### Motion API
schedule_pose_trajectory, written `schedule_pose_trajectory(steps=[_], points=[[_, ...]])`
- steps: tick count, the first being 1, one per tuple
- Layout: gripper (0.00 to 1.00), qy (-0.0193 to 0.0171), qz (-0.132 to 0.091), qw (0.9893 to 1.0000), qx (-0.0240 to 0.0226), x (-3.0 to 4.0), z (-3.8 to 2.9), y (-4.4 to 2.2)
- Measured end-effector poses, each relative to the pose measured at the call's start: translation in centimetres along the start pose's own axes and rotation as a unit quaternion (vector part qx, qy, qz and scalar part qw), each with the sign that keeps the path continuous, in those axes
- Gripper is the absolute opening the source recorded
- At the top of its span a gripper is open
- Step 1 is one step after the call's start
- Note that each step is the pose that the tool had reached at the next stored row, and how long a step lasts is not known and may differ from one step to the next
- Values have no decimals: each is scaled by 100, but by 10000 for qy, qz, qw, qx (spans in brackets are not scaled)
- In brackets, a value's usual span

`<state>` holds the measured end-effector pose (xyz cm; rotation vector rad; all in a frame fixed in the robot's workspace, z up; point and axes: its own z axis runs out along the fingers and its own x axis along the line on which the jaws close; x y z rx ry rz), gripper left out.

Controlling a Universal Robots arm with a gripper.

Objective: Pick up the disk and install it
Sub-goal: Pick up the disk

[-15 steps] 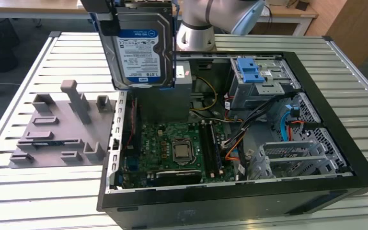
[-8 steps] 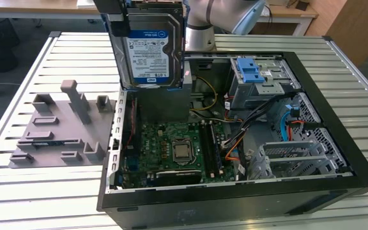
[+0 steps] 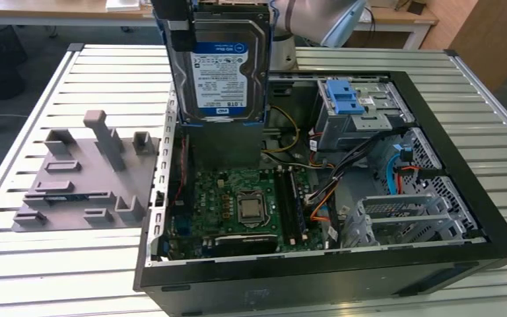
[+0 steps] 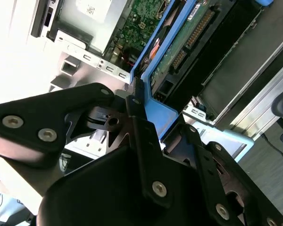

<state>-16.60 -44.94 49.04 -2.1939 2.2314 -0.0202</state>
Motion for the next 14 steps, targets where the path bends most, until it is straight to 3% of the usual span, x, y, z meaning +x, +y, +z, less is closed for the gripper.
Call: schedule_pose_trajectory(steps=[14], points=[[36,0,0,10000,0,0,3,-214]])
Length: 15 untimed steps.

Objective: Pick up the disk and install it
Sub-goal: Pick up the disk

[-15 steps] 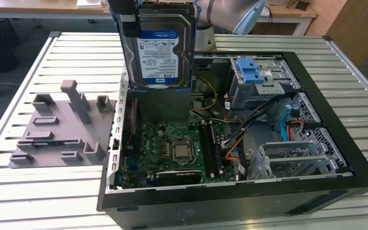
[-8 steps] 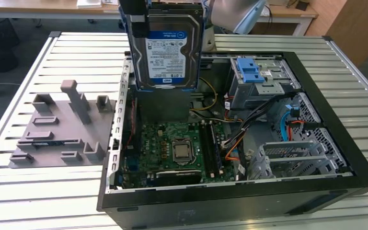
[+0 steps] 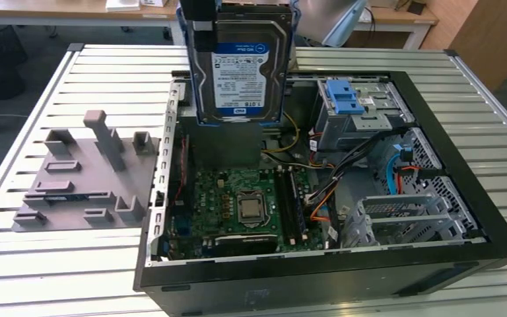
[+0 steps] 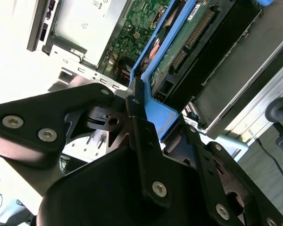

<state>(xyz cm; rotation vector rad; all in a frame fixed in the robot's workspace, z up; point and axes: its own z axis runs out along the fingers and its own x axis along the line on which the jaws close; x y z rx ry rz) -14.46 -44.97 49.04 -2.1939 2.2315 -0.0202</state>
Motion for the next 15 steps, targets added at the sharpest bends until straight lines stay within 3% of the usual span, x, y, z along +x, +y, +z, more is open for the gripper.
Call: schedule_pose_trajectory(steps=[15], points=[[36,0,0,10000,0,-3,4,-199]])
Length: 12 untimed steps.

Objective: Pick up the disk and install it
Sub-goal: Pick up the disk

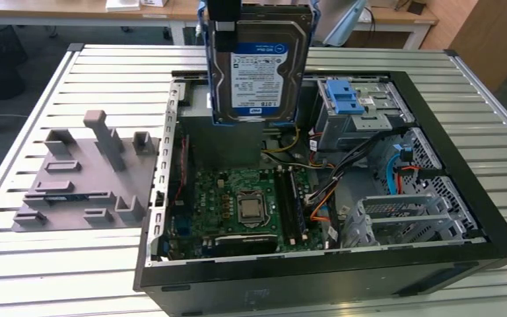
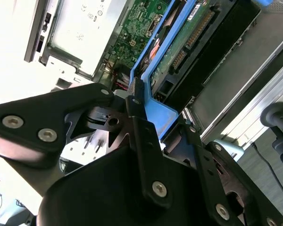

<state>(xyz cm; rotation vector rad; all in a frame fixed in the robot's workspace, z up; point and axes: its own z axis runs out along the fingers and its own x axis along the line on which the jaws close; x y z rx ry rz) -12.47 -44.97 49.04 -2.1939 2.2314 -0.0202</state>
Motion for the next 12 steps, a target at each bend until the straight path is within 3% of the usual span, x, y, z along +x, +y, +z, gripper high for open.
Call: schedule_pose_trajectory(steps=[12], points=[[36,0,0,10000,0,-2,2,-151]])
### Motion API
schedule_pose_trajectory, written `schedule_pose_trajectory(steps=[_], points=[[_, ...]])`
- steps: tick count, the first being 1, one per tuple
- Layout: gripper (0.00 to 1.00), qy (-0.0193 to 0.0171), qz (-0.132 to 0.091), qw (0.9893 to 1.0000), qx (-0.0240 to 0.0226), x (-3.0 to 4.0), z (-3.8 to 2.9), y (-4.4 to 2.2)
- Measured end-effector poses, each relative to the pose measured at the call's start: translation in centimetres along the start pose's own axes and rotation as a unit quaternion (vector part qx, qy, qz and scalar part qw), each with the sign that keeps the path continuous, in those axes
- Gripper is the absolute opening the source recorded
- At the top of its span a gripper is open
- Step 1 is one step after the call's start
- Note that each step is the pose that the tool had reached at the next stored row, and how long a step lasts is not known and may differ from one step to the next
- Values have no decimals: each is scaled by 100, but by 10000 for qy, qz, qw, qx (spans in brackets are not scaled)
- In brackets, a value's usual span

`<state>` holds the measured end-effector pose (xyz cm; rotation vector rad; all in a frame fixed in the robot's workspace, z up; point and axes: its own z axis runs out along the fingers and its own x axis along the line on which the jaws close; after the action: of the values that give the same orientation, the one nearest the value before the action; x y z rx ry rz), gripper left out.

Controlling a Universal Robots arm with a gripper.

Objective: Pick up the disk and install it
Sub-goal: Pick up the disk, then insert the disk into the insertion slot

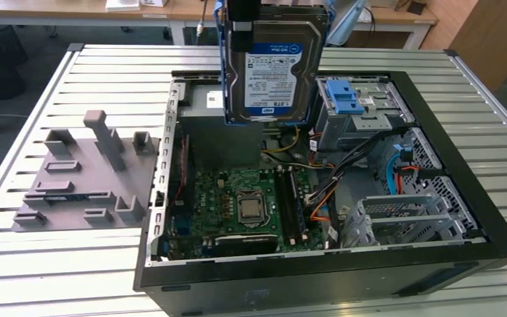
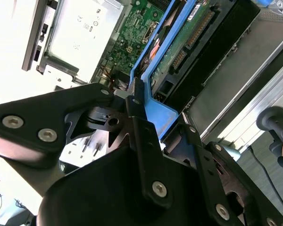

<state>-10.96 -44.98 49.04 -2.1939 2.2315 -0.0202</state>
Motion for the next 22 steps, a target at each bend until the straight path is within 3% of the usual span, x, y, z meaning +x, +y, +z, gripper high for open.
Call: schedule_pose_trajectory(steps=[14,22], points=[[36,0,0,10000,0,2,0,-24],[36,-5,0,10000,-2,135,5,-32]])
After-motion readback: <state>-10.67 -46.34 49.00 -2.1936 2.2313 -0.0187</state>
